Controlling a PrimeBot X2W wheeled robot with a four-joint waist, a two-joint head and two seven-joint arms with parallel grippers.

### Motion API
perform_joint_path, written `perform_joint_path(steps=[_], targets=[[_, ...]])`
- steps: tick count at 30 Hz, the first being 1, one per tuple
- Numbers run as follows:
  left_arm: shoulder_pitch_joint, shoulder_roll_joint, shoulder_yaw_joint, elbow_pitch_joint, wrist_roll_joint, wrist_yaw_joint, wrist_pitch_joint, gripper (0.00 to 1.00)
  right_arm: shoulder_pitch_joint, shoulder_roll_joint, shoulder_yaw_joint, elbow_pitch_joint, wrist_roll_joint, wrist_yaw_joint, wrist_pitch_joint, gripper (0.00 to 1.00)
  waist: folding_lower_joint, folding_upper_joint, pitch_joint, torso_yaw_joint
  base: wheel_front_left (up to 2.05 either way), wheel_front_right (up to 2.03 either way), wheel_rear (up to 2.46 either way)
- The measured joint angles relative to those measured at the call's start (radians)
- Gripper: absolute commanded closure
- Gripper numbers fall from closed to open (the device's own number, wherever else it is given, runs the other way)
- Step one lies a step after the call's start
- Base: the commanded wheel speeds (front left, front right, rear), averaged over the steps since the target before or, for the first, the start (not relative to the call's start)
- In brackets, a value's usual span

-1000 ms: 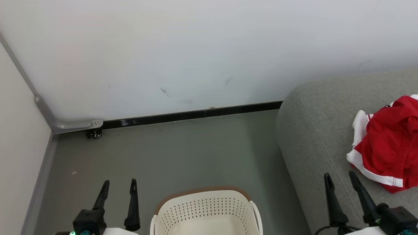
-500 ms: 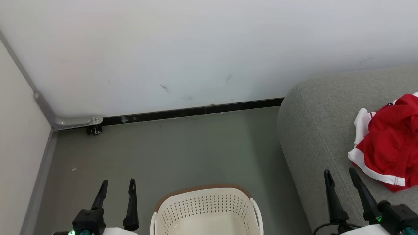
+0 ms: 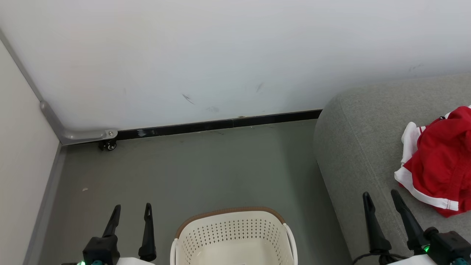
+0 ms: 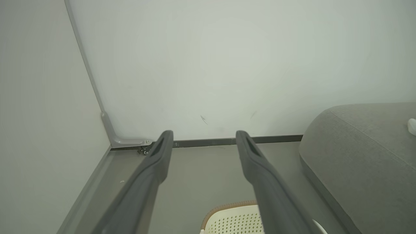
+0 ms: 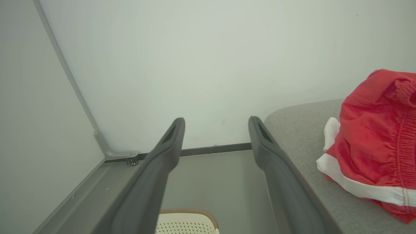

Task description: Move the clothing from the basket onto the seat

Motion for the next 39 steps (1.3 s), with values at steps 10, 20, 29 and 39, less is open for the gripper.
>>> perform_joint_path(steps=[10,20,29,39], targets=[[0.0,-0.001,0.001,0.013,0.0,0.01,0.002,0.0,0.014,0.0,0.002,-0.003,0.006,0.0,0.008,0.0,0.0,0.0,-0.003,0.002,0.0,0.0,0.0],[0.0,-0.002,0.004,0.026,0.0,0.022,0.011,0.0,0.015,0.0,0.005,-0.007,0.006,0.0,0.009,0.0,0.0,0.0,-0.007,0.004,0.0,0.0,0.0],[0.027,-0.021,-0.002,0.085,-0.017,0.016,0.022,1.0,0.032,0.007,0.014,0.06,0.016,0.0,0.009,1.0,0.0,0.0,-0.007,0.004,0.0,0.0,0.0],[0.022,-0.032,0.048,0.096,-0.145,-0.02,0.061,1.0,0.033,0.007,0.025,0.053,0.149,0.0,0.009,1.0,0.0,0.0,-0.003,0.003,0.0,0.0,0.0]])
